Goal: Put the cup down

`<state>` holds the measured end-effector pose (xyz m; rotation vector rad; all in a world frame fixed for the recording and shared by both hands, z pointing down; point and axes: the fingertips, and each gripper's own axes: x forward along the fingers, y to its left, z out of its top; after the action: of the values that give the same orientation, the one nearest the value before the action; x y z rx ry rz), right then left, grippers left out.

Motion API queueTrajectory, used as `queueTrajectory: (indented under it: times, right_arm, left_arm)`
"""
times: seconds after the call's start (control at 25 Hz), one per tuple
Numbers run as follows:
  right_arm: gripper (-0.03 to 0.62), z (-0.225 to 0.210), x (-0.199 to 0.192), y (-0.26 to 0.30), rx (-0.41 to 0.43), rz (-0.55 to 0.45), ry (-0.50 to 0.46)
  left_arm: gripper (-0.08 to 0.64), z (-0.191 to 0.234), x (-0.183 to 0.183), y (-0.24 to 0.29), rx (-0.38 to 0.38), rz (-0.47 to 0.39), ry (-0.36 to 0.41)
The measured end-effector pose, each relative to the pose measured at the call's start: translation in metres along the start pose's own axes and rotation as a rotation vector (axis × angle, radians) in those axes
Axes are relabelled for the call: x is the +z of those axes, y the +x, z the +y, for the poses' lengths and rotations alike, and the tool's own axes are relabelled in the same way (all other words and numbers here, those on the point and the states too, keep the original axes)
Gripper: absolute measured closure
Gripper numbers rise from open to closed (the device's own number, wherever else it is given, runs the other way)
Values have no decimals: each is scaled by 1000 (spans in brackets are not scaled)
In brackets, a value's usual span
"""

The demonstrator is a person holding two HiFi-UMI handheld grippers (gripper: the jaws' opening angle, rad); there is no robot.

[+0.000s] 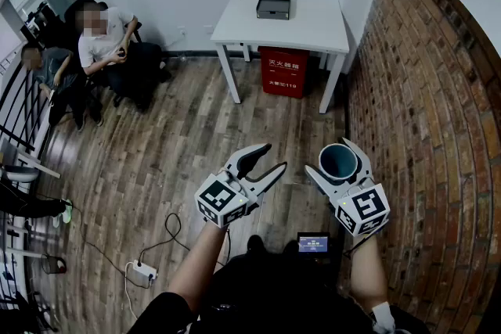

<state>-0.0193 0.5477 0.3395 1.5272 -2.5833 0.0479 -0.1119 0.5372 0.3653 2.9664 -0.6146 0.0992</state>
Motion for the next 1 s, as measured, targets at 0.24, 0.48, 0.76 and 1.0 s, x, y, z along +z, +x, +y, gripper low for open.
queueTrajectory:
  times: [0.24,0.48,0.76,1.0]
  right_arm:
    - [178,-1,2,1,-1,-10,14]
    - [178,-2,1,1,-4,-12,22]
    - [178,-9,-7,-3,-9,-5,36]
    - [178,-24,-19,-9,-13,7,45]
  left_arm:
    - [347,0,7,1,-2,-16,4]
    - [347,1,3,1,-1,-6,-2]
    - [347,-5,0,10,-3,-3,11]
    - [348,-11,-5,27,5,1,12]
